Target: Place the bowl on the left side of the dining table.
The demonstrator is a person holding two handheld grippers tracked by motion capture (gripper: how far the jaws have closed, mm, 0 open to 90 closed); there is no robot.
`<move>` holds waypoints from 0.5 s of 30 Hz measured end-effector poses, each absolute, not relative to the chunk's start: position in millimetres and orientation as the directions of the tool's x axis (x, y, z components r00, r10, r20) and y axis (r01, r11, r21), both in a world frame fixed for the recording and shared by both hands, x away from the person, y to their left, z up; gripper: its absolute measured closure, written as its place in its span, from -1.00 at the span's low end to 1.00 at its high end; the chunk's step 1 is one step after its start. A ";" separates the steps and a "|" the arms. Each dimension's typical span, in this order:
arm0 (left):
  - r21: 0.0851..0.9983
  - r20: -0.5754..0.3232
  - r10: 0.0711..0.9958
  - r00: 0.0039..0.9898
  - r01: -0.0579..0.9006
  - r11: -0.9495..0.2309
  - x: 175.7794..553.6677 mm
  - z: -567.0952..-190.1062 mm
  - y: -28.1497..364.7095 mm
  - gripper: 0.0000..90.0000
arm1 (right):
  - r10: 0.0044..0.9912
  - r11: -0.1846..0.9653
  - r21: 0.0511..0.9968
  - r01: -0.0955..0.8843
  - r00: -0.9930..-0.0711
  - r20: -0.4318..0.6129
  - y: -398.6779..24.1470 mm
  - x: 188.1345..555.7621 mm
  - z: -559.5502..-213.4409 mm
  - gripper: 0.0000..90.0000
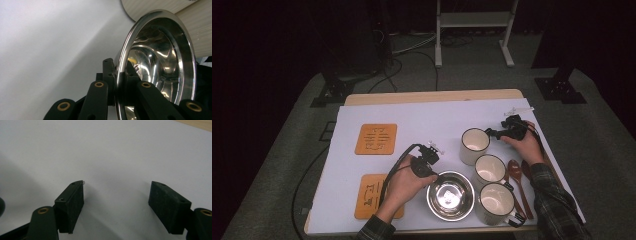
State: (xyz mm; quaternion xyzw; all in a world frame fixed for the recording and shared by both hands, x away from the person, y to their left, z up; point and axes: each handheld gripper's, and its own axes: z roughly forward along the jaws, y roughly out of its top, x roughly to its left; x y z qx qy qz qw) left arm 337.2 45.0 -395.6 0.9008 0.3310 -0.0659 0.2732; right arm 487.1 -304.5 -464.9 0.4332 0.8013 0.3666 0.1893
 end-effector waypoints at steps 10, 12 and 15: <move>0.451 -0.289 0.567 0.771 0.632 -0.630 341.3 -389.7 49.0 0.86 | 0.833 0.356 0.752 0.555 -0.553 0.014 -304.5 487.0 -464.9 -0.41; 0.450 -0.288 0.568 0.771 0.632 -0.631 342.6 -388.8 49.9 0.86 | 0.833 0.356 0.752 0.554 -0.552 0.012 -304.4 487.0 -465.0 -0.41; 0.452 -0.284 0.574 0.768 0.635 -0.626 345.1 -387.5 51.9 0.86 | 0.833 0.356 0.752 0.555 -0.553 0.014 -304.5 487.1 -464.9 -0.41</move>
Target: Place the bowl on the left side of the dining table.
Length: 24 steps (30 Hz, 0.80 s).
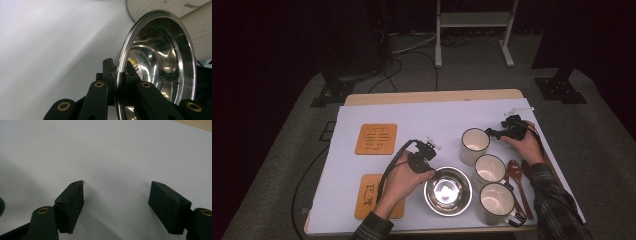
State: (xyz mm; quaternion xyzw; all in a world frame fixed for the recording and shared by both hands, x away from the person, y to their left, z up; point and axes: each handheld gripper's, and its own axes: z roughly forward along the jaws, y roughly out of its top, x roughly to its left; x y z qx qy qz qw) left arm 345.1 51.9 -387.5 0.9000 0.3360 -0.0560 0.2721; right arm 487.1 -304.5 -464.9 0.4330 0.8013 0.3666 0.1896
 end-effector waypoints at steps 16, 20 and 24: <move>0.469 -0.263 0.606 0.751 0.648 -0.600 362.6 -376.2 68.8 0.86 | 0.832 0.357 0.752 0.554 -0.554 0.014 -304.8 487.4 -465.0 -0.41; 0.474 -0.258 0.615 0.745 0.652 -0.592 367.0 -373.6 72.3 0.86 | 0.832 0.357 0.752 0.554 -0.555 0.014 -304.8 487.4 -465.0 -0.41; 0.478 -0.252 0.626 0.738 0.658 -0.582 371.3 -371.6 75.8 0.86 | 0.833 0.356 0.751 0.556 -0.553 0.015 -304.7 487.3 -464.9 -0.41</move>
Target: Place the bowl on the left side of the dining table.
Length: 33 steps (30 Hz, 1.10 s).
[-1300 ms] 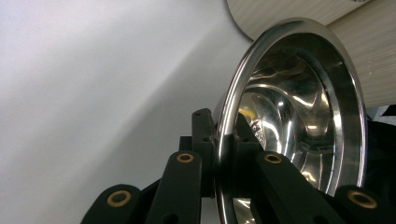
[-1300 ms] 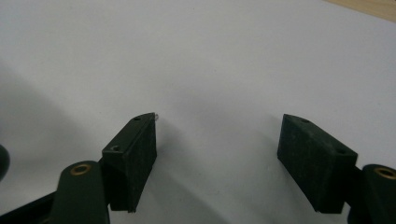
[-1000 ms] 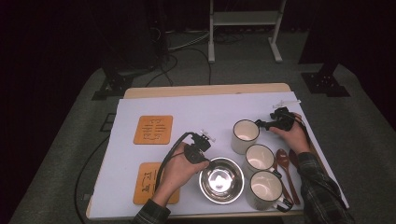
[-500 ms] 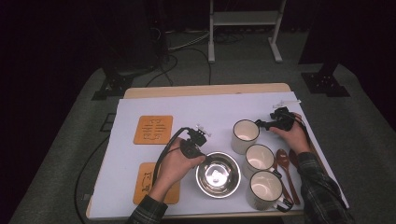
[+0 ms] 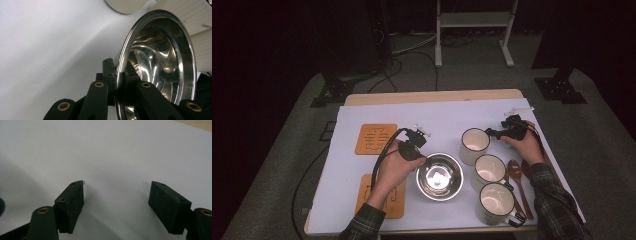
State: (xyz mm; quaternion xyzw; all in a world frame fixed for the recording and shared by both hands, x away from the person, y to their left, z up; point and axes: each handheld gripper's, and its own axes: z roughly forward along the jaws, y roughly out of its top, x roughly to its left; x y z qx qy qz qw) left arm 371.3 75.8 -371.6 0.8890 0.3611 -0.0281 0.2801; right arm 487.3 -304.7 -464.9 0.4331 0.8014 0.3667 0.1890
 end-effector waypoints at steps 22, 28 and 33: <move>0.469 -0.250 0.690 0.680 0.708 -0.528 403.1 -368.4 90.7 0.86 | 0.833 0.356 0.751 0.556 -0.553 0.015 -304.6 487.1 -464.9 -0.41; 0.471 -0.247 0.711 0.658 0.723 -0.505 411.2 -366.9 98.2 0.86 | 0.833 0.356 0.751 0.555 -0.553 0.015 -304.6 487.2 -464.9 -0.41; 0.469 -0.252 0.729 0.636 0.739 -0.483 418.0 -366.6 104.2 0.86 | 0.833 0.356 0.751 0.555 -0.553 0.014 -304.6 487.1 -464.9 -0.41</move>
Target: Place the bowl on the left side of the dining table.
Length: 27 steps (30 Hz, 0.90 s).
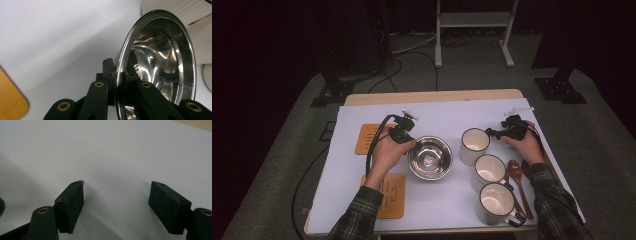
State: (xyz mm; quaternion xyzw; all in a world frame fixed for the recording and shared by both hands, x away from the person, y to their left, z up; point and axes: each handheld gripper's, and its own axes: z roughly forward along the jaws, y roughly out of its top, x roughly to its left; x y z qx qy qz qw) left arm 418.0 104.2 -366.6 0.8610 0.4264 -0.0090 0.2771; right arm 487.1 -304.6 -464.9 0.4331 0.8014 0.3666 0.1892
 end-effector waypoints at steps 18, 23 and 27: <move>0.461 -0.247 0.787 0.566 0.782 -0.418 441.5 -361.2 132.1 0.86 | 0.833 0.356 0.751 0.555 -0.553 0.014 -304.5 487.1 -464.9 -0.41; 0.465 -0.242 0.796 0.554 0.786 -0.406 447.0 -358.8 137.9 0.86 | 0.833 0.356 0.752 0.555 -0.553 0.013 -304.5 487.1 -464.9 -0.41; 0.461 -0.236 0.808 0.540 0.794 -0.396 452.0 -358.1 143.0 0.86 | 0.833 0.357 0.752 0.555 -0.553 0.013 -304.5 487.0 -464.9 -0.41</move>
